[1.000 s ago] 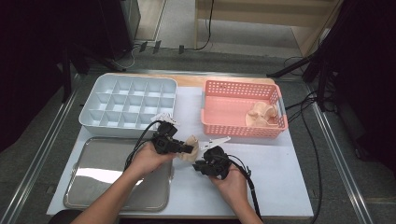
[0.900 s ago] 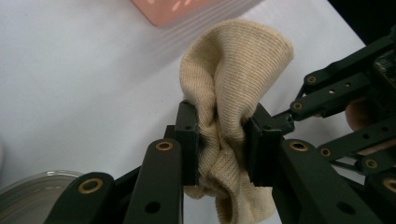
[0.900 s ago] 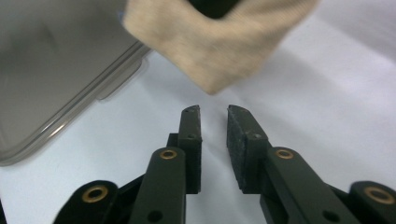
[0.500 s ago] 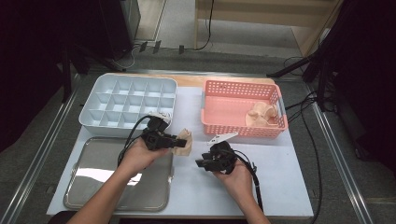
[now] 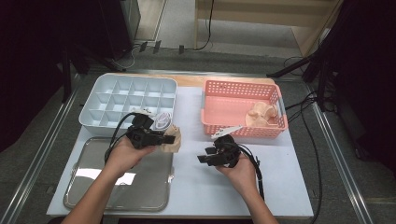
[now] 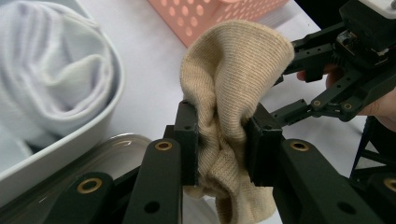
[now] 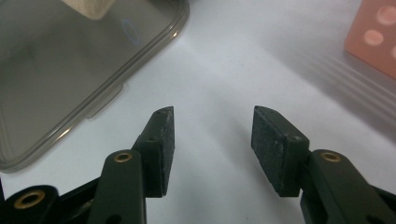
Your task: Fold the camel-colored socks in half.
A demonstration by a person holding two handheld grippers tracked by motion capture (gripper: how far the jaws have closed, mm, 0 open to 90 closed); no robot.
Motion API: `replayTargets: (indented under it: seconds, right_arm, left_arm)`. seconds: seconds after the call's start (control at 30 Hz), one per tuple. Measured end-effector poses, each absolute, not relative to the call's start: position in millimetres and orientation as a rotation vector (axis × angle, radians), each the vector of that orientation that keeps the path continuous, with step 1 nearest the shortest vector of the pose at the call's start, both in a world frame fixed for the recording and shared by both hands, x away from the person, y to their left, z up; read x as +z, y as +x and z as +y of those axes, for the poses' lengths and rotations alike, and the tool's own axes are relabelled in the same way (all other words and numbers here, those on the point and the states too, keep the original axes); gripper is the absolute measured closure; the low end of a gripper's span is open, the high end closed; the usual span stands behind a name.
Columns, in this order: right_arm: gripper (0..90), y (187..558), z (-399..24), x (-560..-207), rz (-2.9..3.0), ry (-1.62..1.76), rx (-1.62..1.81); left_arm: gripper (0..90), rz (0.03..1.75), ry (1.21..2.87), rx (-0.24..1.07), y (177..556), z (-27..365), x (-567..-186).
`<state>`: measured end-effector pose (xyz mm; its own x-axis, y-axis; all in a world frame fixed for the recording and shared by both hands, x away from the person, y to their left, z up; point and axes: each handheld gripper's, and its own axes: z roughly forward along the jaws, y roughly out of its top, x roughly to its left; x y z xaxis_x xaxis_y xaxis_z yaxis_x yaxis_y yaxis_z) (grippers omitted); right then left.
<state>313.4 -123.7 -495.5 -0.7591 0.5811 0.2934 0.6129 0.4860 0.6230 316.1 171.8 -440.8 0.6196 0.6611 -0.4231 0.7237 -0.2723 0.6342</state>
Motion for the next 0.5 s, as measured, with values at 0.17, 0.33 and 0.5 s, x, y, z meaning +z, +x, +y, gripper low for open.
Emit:
replayTargets:
  seconds: [0.17,0.33,0.5]
  right_arm:
    - [50.6,315.5,-122.4,-494.5,-2.674,-1.061,-1.141]
    - [50.6,317.1,-119.9,-493.7,-2.680,-1.045,-1.144]
    - [50.5,318.4,-118.8,-492.6,-2.683,-1.038,-1.158]
  left_arm:
    - [71.3,1.109,1.974,-0.071,313.8,184.7,-434.0]
    - [71.1,1.127,1.975,-0.049,313.4,197.3,-429.5]
    - [71.0,1.150,1.957,-0.031,313.6,208.3,-426.3]
